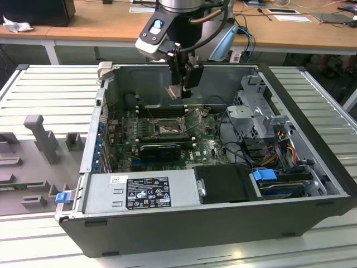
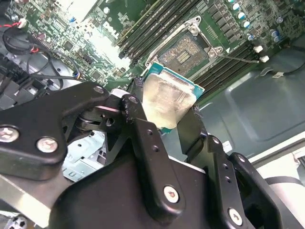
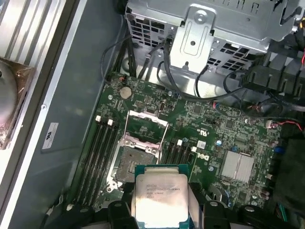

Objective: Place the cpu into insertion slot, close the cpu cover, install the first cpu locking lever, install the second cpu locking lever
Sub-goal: 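Place the cpu into insertion slot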

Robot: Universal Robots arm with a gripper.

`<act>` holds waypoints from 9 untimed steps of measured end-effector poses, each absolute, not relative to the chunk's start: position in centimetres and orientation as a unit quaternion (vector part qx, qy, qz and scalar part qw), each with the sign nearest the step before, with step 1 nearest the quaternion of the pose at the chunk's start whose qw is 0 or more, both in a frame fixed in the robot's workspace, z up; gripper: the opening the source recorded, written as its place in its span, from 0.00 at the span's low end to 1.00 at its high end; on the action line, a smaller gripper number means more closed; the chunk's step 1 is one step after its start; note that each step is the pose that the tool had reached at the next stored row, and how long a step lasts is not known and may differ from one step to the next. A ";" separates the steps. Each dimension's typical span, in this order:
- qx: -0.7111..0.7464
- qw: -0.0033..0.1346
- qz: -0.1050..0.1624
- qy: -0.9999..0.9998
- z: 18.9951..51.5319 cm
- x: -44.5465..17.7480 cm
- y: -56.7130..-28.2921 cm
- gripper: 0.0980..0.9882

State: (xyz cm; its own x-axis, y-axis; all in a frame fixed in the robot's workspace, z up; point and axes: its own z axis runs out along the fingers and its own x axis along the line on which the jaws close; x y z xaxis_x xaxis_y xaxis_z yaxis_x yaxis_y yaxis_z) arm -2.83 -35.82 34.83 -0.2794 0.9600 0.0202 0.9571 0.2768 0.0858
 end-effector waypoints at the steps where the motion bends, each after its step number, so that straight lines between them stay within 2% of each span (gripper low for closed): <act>1: 0.604 0.017 0.040 0.796 34.7 -2.8 -35.8 0.48; 9: 0.639 0.017 0.038 0.768 34.2 -2.8 -35.8 0.48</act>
State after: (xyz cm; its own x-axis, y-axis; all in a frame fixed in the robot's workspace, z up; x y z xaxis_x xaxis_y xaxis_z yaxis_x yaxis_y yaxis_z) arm -2.82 -35.82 34.20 -0.1835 0.9828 0.0218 0.9802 0.1813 0.0799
